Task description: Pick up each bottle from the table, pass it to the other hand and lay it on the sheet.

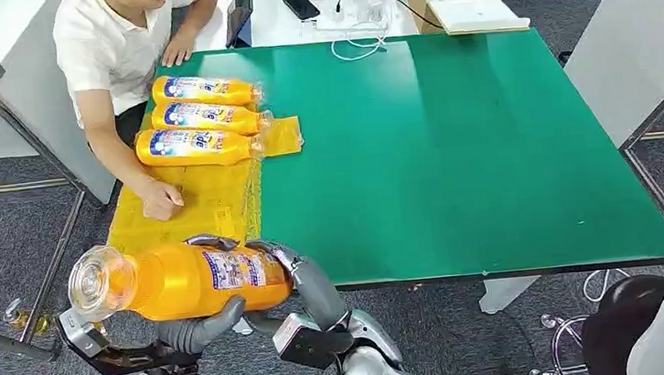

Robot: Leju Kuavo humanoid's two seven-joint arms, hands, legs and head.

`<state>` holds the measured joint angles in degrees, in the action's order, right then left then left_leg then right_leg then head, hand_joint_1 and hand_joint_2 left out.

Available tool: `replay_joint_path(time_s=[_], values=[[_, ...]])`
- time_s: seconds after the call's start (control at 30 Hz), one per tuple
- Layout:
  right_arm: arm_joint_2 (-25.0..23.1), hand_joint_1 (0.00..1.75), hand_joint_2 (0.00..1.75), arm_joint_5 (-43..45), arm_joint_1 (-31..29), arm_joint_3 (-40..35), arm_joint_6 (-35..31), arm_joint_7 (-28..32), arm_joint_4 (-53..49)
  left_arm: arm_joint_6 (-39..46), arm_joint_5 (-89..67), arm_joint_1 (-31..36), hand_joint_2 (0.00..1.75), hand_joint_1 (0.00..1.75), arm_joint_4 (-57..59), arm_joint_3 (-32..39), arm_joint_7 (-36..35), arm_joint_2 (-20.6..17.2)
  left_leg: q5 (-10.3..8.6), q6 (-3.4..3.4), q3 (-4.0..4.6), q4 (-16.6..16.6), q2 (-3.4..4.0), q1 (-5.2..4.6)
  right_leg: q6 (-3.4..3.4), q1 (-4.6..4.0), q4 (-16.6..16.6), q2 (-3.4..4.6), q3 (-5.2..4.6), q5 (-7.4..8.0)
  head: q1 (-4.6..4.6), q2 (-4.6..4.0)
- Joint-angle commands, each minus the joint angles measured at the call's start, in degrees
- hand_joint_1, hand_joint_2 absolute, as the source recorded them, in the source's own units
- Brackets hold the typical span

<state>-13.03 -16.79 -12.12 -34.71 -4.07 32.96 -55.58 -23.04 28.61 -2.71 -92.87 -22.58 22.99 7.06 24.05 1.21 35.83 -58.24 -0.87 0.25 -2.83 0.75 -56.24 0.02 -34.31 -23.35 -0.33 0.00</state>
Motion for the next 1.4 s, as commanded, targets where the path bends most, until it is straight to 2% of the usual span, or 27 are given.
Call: replay_joint_path(time_s=[0.03,0.07,0.1,0.27,0.3,0.4,0.6,0.7,0.73,0.8,0.87,0.97,1.1,1.17,1.23,1.33,1.37,1.4], values=[[0.6,1.59,1.75,-0.2,-0.7,-3.1,1.6,0.0,0.8,-1.3,0.6,1.8,1.75,1.75,4.4,0.2,-0.7,-1.2,0.07,-0.05,-0.26,0.1,0.06,-0.01,0.09,-0.01,0.1,0.00,0.24,-0.08,0.00,0.00],[0.6,0.49,1.75,-0.2,-0.5,-3.1,1.6,0.1,0.6,0.0,-0.4,1.9,1.75,1.75,4.5,1.0,-0.8,-1.2,0.07,-0.05,-0.23,0.1,0.03,-0.01,0.09,0.00,0.1,-0.02,0.22,-0.07,0.00,0.00],[0.5,0.00,1.75,-0.1,-0.1,-2.9,1.4,0.1,0.2,1.1,-1.2,2.1,1.75,1.75,4.8,1.9,-1.2,-1.2,0.12,-0.07,-0.36,0.1,0.07,0.01,0.12,-0.03,0.1,0.00,0.34,-0.12,-0.02,0.00],[1.1,0.00,1.75,-1.2,2.9,-3.3,-2.9,3.1,-4.7,9.6,-8.0,4.3,1.75,1.75,8.3,6.2,-3.6,-1.7,0.06,-0.06,-0.21,0.1,0.03,0.01,0.09,-0.02,0.0,-0.01,0.20,-0.07,0.00,0.00],[1.5,0.00,0.00,-1.5,3.4,-3.8,-3.7,3.9,-5.8,11.9,-9.5,5.0,1.75,1.75,9.5,6.8,-4.4,-1.7,0.04,-0.06,-0.20,0.1,0.00,-0.01,0.09,0.00,0.0,-0.05,0.19,-0.07,0.00,0.00],[2.3,0.00,0.00,-2.3,4.3,-5.5,-5.8,5.2,-8.5,14.5,-11.0,7.7,1.75,1.75,12.8,8.2,-4.2,-1.6,0.03,-0.05,-0.17,0.1,0.01,-0.03,0.08,0.02,0.0,-0.01,0.16,-0.04,0.00,0.00],[2.4,0.00,0.00,-2.3,4.2,-5.5,-5.9,5.2,-8.5,14.5,-11.0,7.7,1.75,1.75,13.0,8.1,-4.2,-1.3,0.04,-0.04,-0.20,0.1,0.04,0.01,0.08,-0.02,0.1,-0.07,0.17,-0.06,0.00,0.00],[3.0,0.00,0.00,-2.6,3.9,-6.9,-9.5,7.0,-8.8,17.4,-11.2,10.2,1.75,1.75,15.5,8.4,-5.1,-1.6,0.03,-0.04,-0.15,0.1,0.07,0.01,0.07,-0.01,0.0,-0.02,0.13,-0.04,0.02,0.00],[3.1,0.00,1.75,-2.6,3.9,-7.2,-11.8,7.0,-8.3,20.3,-13.0,11.5,1.75,1.75,16.9,8.6,-5.5,-1.8,0.00,-0.04,-0.12,0.1,0.00,0.01,0.06,-0.01,0.0,-0.09,0.11,-0.04,0.00,0.00],[3.5,0.00,1.75,-2.7,4.2,-7.6,-15.4,7.0,-8.5,27.2,-20.2,13.3,1.75,1.75,18.2,7.8,-4.3,-2.8,0.01,-0.06,-0.22,0.1,-0.08,0.01,0.10,-0.01,0.0,-0.17,0.22,-0.08,0.02,0.00],[4.5,0.00,1.75,-0.7,4.2,-9.3,-20.3,7.0,-9.5,38.0,-33.0,14.8,1.75,1.75,18.7,6.9,-1.9,-3.6,0.02,-0.08,-0.26,0.1,-0.09,0.02,0.13,-0.03,0.0,-0.18,0.25,-0.10,0.00,0.00],[4.2,0.00,1.75,1.5,4.6,-7.4,-22.5,7.0,-9.2,37.6,-34.0,16.0,1.75,1.75,19.7,7.5,-3.1,-3.6,0.04,-0.08,-0.26,0.1,-0.01,0.03,0.14,-0.04,0.0,-0.11,0.24,-0.09,0.00,0.00],[4.2,0.00,1.75,2.6,4.5,-7.0,-19.6,7.0,-8.9,43.4,-42.6,18.3,1.75,1.75,23.2,6.1,-2.7,-4.4,0.02,-0.05,-0.26,0.1,-0.08,0.01,0.10,-0.02,0.0,-0.15,0.27,-0.08,0.00,0.00],[4.0,0.00,1.75,3.2,3.9,-7.9,-17.9,7.0,-8.3,53.5,-58.0,21.9,1.75,1.75,29.3,4.3,-4.1,-5.2,0.07,-0.06,-0.32,0.1,0.00,0.03,0.12,-0.04,0.0,-0.09,0.32,-0.10,0.00,0.00],[3.8,0.00,1.75,3.5,3.8,-8.0,-17.6,7.0,-8.1,53.7,-59.5,23.4,1.75,1.75,32.0,4.8,-4.3,-4.9,-0.02,-0.05,-0.19,0.1,-0.04,0.01,0.09,-0.01,0.0,-0.16,0.18,-0.06,0.00,0.00],[3.3,0.00,1.75,4.5,3.6,-8.3,-15.5,7.0,-7.3,54.7,-69.2,26.7,1.75,1.75,39.2,3.9,-8.0,-5.5,-0.02,-0.05,-0.19,0.1,-0.12,0.00,0.08,0.00,0.0,-0.16,0.20,-0.05,0.00,0.00],[3.2,0.00,1.75,5.3,3.6,-8.5,-13.6,7.0,-6.9,53.2,-75.3,28.8,1.75,1.75,44.2,2.8,-11.6,-6.0,0.01,-0.08,-0.31,0.1,-0.09,0.02,0.13,-0.03,0.1,-0.15,0.32,-0.07,0.00,0.00],[3.0,0.00,1.75,5.2,3.6,-8.6,-13.7,7.0,-6.8,53.2,-75.6,29.3,1.75,1.75,45.6,3.0,-11.4,-5.9,0.01,-0.06,-0.28,0.1,-0.02,0.00,0.10,-0.01,0.0,-0.07,0.27,-0.05,0.00,0.00]])
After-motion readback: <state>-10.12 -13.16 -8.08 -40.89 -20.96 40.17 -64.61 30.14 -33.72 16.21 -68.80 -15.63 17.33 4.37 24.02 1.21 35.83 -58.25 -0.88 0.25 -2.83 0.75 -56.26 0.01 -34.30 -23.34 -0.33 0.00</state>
